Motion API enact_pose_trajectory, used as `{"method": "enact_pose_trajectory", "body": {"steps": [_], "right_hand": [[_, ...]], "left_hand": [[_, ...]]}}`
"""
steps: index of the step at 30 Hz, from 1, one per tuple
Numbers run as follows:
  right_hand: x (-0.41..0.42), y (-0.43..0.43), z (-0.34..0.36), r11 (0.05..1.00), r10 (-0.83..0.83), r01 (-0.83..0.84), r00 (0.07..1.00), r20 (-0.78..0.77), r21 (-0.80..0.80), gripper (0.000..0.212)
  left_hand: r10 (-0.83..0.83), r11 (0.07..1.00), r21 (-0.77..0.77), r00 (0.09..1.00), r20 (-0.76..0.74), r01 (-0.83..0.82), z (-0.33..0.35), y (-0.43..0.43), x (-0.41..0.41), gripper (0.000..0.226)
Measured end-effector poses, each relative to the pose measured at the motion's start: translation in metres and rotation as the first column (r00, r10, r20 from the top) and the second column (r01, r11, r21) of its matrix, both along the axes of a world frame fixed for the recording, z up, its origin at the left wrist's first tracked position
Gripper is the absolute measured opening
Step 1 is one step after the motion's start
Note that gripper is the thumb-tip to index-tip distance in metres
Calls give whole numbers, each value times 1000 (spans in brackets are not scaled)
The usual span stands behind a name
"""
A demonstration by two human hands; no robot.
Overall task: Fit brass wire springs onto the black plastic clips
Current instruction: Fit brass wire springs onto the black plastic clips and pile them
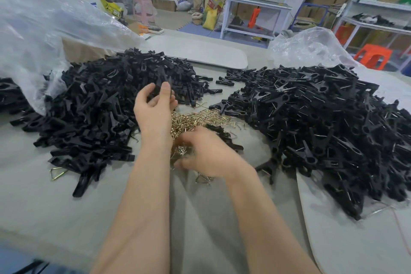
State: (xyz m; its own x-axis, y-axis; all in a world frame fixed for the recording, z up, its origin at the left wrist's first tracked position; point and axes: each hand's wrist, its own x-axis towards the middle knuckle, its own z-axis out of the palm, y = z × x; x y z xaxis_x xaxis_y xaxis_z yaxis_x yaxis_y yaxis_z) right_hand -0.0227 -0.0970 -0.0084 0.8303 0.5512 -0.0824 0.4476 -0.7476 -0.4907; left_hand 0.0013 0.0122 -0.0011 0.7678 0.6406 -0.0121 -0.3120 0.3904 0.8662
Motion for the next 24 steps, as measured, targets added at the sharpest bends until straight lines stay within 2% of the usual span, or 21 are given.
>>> {"method": "enact_pose_trajectory", "body": {"steps": [4,8,11,14,17,19,21,24], "right_hand": [[-2,9,-7,1000,-9,9,998,61,-6,28],[-3,11,-9,1000,-5,6,997,75,-13,26],[-2,9,-7,998,2,-5,999,43,60,11],[6,-7,1,962,-113,127,991,-71,241,16],[18,-36,8,822,-320,342,939,-127,456,34],[24,-56,11,662,-423,450,884,-198,600,25],[27,-68,11,525,-445,524,841,-309,670,12],[29,-73,11,467,-402,577,813,-420,669,5]], "left_hand": [[-9,998,-61,1000,20,10,0,1,0,12],[-34,990,-135,999,32,38,-1,0,1,11],[-64,986,-151,997,32,68,-2,0,2,8],[-180,977,-114,983,29,183,-4,-4,4,16],[-305,952,17,951,-59,306,-6,-10,3,16],[-381,920,63,919,-99,388,-6,-14,1,11],[-441,878,130,884,-152,460,-7,-14,0,11],[-458,762,358,840,-291,540,-9,-15,-2,13]]}}
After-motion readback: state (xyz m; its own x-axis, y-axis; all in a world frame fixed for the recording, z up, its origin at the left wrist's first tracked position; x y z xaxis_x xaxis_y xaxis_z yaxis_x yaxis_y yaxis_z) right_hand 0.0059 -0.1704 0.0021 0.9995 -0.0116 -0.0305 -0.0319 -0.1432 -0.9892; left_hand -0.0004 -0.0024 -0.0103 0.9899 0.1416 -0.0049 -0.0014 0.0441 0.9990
